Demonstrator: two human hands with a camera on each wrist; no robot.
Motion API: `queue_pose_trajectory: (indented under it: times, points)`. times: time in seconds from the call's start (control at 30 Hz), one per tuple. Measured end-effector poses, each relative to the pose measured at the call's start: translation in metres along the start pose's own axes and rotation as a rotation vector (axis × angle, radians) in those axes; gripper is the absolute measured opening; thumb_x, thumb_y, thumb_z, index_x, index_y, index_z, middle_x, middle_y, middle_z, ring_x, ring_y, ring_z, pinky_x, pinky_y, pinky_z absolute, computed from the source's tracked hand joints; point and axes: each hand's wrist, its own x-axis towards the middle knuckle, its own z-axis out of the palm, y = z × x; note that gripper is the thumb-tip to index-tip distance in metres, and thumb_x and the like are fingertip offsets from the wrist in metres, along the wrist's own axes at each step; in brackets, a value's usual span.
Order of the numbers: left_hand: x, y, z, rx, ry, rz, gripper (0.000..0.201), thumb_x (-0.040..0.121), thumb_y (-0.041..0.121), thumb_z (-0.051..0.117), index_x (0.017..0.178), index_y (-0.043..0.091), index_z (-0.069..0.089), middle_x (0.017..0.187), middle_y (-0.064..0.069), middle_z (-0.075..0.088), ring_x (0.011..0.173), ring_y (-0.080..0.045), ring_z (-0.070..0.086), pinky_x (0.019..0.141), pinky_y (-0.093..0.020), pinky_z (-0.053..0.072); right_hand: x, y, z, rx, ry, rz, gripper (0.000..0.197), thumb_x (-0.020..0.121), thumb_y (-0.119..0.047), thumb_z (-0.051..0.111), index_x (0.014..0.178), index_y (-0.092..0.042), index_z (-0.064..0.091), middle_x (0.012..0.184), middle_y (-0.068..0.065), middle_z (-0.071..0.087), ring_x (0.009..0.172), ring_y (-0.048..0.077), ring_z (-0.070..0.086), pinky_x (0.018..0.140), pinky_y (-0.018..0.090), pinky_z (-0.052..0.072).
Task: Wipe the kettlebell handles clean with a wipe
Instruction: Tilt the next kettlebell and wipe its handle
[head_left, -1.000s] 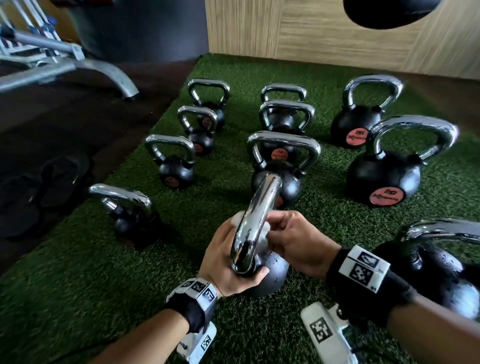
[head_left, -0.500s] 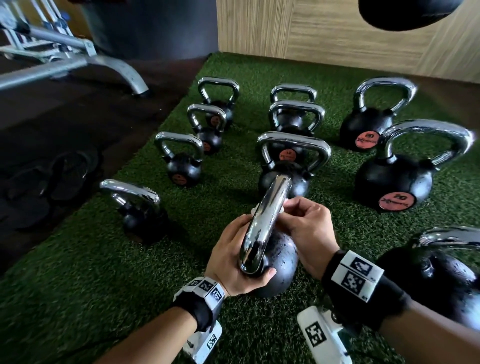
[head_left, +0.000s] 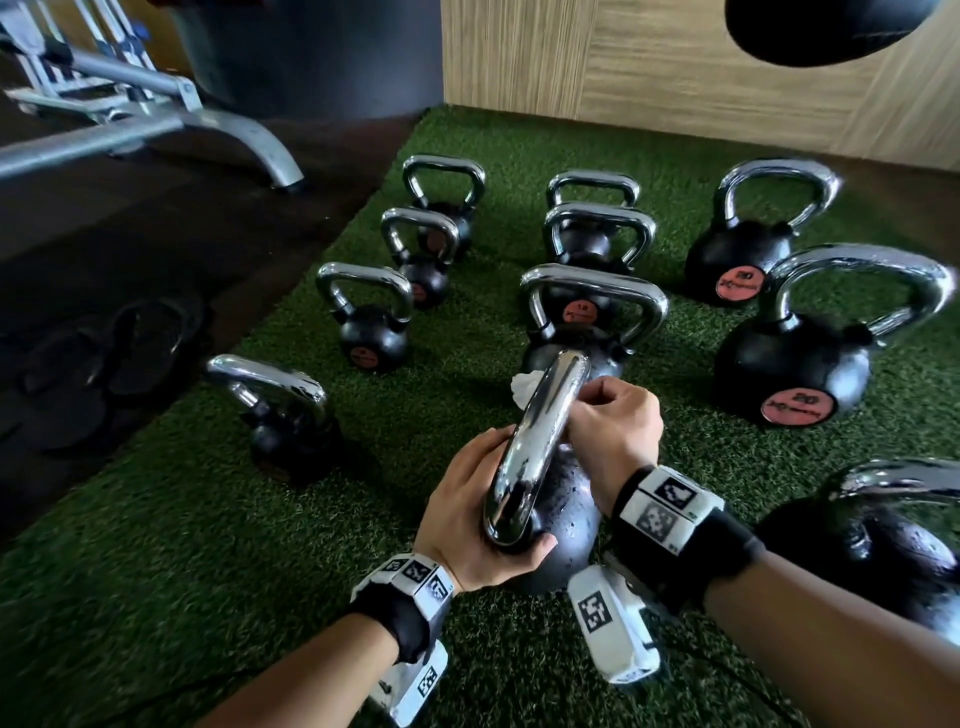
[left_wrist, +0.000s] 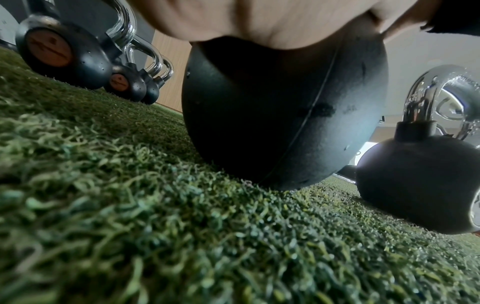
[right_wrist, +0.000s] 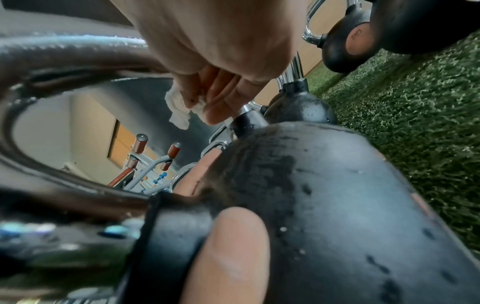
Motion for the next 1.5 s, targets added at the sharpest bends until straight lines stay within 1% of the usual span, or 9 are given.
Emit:
queue_pose_trajectory:
  times: [0.2,0.47,0.63,0.8,0.93,1.03,1.17,1.3,1.5]
  points:
    - [0.001,0.002,0.0,0.009,0.019,0.019,0.092,0.074,0.06,0.074,0.139,-0.003,0.055,0.146,-0.01,0.052,0.143,-0.016,0.04,0.121,-0.028,0.028,0.002,-0.002,0.007,0.029,0.005,0.083,0.023,0.074,-0.013,0.081,0.059,-0.011,0.065,0.029,-0.011,0.048,0.021,-0.001,0.042,0.029,0.009,0.031]
    - [0.001,0.008,-0.006,0.026,-0.051,-0.06,0.097,0.071,0.058,0.079,0.144,0.0,0.05,0.147,-0.011,0.051,0.146,-0.019,0.036,0.123,-0.027,0.025,0.006,0.004,0.01,-0.095,-0.107,0.188,0.024,0.075,-0.012,0.075,0.059,-0.012,0.058,0.039,0.008,0.059,0.03,0.017,0.055,0.037,0.025,0.048]
    - [0.005,0.02,-0.022,-0.052,-0.142,-0.1,0.103,0.072,0.057,0.081,0.153,0.009,0.038,0.156,-0.002,0.041,0.151,-0.011,0.026,0.125,-0.034,0.025,0.01,0.005,-0.003,-0.123,-0.284,0.229,0.028,0.072,-0.01,0.077,0.054,-0.011,0.056,0.046,0.006,0.058,0.033,0.016,0.048,0.035,0.019,0.035]
    - [0.007,0.037,-0.06,-0.352,-0.247,-0.2,0.125,0.066,0.063,0.088,0.161,0.041,0.009,0.16,0.018,0.037,0.146,-0.003,0.039,0.12,-0.042,0.038,0.007,0.0,-0.039,-0.377,-0.274,-0.032,0.02,0.068,-0.018,0.086,0.074,-0.012,0.067,0.074,0.005,0.073,0.066,0.022,0.07,0.061,0.035,0.06]
    - [0.014,0.074,-0.071,-0.341,-0.046,-0.162,0.115,0.072,0.055,0.087,0.161,0.038,0.017,0.152,0.022,0.048,0.136,0.001,0.05,0.112,-0.029,0.046,0.015,-0.028,-0.052,-0.548,-0.317,-0.474,0.037,0.079,-0.015,0.078,0.111,-0.022,0.061,0.082,-0.007,0.067,0.066,0.007,0.064,0.05,0.014,0.049]
    - [0.03,0.094,-0.075,-0.192,0.051,-0.162,0.09,0.074,0.025,0.079,0.155,0.032,0.04,0.131,0.02,0.064,0.116,0.004,0.063,0.101,-0.025,0.054,0.025,-0.047,-0.05,-0.757,-0.501,-0.665,0.059,0.08,-0.009,0.073,0.134,-0.027,0.059,0.107,0.002,0.074,0.092,0.018,0.07,0.083,0.019,0.051]
    - [0.037,0.1,-0.084,-0.197,-0.035,-0.209,0.092,0.065,0.006,0.071,0.146,0.043,0.049,0.088,0.008,0.077,0.077,-0.011,0.074,0.072,-0.035,0.063,0.024,-0.062,-0.049,-0.866,-0.548,-0.682,0.044,0.08,-0.016,0.067,0.121,-0.032,0.068,0.109,-0.001,0.074,0.104,0.02,0.068,0.095,0.033,0.052]
    - [0.048,0.083,-0.104,-0.16,-0.249,-0.212,0.097,0.069,0.013,0.074,0.143,0.065,0.037,0.1,0.009,0.076,0.071,-0.011,0.071,0.06,-0.039,0.063,0.017,-0.066,-0.064,-0.886,-0.549,-0.678,0.038,0.076,-0.012,0.065,0.11,-0.027,0.072,0.097,0.0,0.075,0.093,0.02,0.07,0.087,0.034,0.056]
    - [0.101,0.046,-0.146,0.292,-0.449,0.038,0.085,0.074,0.037,0.079,0.135,0.076,0.035,0.113,0.026,0.035,0.092,0.004,0.053,0.066,-0.013,0.051,-0.004,-0.067,-0.091,-0.968,-0.534,-0.628,0.011,0.074,-0.03,0.069,0.079,-0.021,0.073,0.072,-0.003,0.07,0.068,0.013,0.066,0.064,0.025,0.053]
